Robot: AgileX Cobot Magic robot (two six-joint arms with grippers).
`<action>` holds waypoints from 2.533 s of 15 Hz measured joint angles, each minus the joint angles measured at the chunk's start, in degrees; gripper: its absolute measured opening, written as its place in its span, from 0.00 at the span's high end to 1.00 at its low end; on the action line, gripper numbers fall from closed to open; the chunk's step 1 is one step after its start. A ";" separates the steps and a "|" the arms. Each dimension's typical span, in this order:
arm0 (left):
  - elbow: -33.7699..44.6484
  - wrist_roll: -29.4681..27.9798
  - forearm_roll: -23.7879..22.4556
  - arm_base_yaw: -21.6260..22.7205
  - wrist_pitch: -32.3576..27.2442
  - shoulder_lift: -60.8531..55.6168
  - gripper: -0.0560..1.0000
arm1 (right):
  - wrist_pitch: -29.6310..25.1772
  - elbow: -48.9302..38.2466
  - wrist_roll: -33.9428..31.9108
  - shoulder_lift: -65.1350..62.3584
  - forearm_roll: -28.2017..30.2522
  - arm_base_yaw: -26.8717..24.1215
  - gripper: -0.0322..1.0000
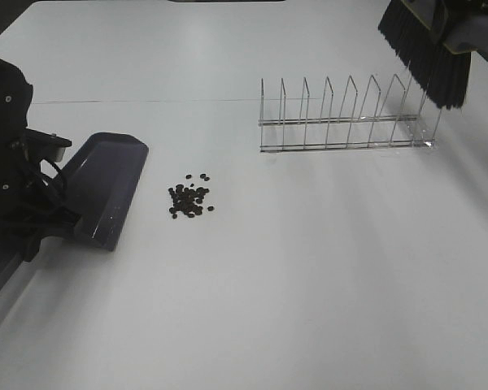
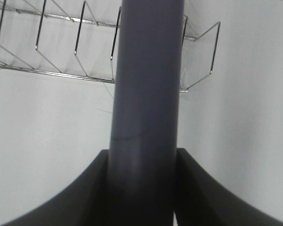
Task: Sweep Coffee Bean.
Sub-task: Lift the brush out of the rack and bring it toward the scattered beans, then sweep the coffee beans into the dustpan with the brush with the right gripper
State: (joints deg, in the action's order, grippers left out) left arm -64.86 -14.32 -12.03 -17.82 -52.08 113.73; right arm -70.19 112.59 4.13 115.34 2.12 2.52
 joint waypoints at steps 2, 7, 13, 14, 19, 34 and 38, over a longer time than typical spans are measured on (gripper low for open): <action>0.00 0.11 0.00 0.00 -0.06 0.00 0.63 | 0.00 -1.03 -0.23 -3.04 -1.03 0.00 0.66; 0.00 -0.80 -2.92 0.00 -1.15 0.00 0.63 | 0.00 -17.76 -0.29 -12.43 -3.38 0.11 0.66; -1.66 -1.55 -3.50 -0.06 -0.86 0.11 0.63 | 9.85 -34.09 -0.29 -12.89 -7.10 0.29 0.66; -2.86 -1.55 -3.50 -0.17 -1.32 0.11 0.63 | 10.66 -34.15 -0.29 -12.49 -6.76 0.69 0.66; -3.95 -1.55 -5.84 -4.30 -2.81 1.83 0.63 | 14.27 -34.15 -9.34 -9.11 4.64 13.24 0.66; -9.63 1.32 -1.15 -7.10 -8.54 7.51 0.63 | 16.73 -12.43 -13.81 14.09 9.74 38.39 0.66; -9.63 1.32 0.17 -7.10 -8.65 7.51 0.63 | 18.91 -9.45 -13.18 15.01 1.60 38.62 0.66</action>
State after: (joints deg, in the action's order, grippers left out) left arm -74.48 -13.01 -11.86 -24.92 -60.73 121.24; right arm -51.28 103.13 -9.05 130.35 3.72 41.14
